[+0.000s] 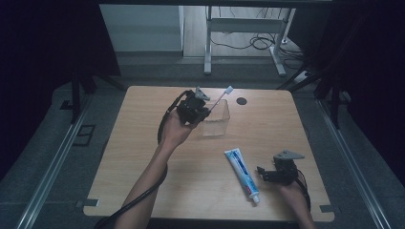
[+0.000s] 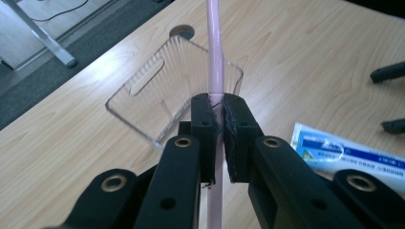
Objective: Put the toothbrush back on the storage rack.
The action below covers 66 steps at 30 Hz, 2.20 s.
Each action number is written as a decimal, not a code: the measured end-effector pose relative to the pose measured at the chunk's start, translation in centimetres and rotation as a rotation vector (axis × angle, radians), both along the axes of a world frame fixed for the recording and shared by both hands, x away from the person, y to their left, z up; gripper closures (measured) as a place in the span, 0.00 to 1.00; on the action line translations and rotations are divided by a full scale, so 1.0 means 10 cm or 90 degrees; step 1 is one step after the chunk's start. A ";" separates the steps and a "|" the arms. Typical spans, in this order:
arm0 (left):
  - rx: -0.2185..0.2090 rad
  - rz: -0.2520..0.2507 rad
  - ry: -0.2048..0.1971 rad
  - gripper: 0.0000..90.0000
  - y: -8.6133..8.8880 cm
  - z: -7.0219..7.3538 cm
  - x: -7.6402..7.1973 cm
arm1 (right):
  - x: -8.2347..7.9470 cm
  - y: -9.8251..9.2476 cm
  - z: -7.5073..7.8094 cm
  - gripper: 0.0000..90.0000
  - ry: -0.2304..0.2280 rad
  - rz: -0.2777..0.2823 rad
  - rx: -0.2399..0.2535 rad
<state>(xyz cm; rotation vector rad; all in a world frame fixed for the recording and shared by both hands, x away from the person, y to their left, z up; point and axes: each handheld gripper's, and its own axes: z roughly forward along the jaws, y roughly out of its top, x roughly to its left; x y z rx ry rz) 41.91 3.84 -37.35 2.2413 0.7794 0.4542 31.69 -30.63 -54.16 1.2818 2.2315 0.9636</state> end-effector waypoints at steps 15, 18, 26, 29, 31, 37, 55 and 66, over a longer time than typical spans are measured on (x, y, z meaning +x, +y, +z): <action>-0.036 0.018 -0.032 0.94 -0.11 0.05 0.32 | 0.01 0.00 0.00 0.17 -0.002 0.007 -0.002; -0.041 0.022 -0.036 0.94 -0.13 0.04 0.36 | 0.01 0.00 0.00 0.17 -0.002 0.008 -0.002; -0.051 0.034 -0.036 0.94 -0.20 -0.08 0.53 | 0.01 0.00 0.00 0.17 -0.003 0.010 -0.002; -0.048 0.036 -0.036 0.94 -0.24 -0.15 0.57 | 0.01 0.00 0.00 0.17 -0.003 0.010 -0.002; -0.045 0.037 -0.035 0.94 -0.26 -0.19 0.60 | 0.01 0.00 0.00 0.17 -0.003 0.010 -0.002; -0.046 0.045 -0.033 0.94 -0.31 -0.28 0.65 | 0.01 0.00 0.00 0.17 -0.003 0.012 -0.002; -0.021 0.056 0.000 0.93 -0.43 -0.61 0.71 | 0.01 0.00 0.00 0.17 -0.003 0.014 -0.001; 0.024 0.061 0.024 0.93 -0.52 -0.72 0.71 | 0.02 0.00 0.00 0.17 -0.003 0.016 -0.002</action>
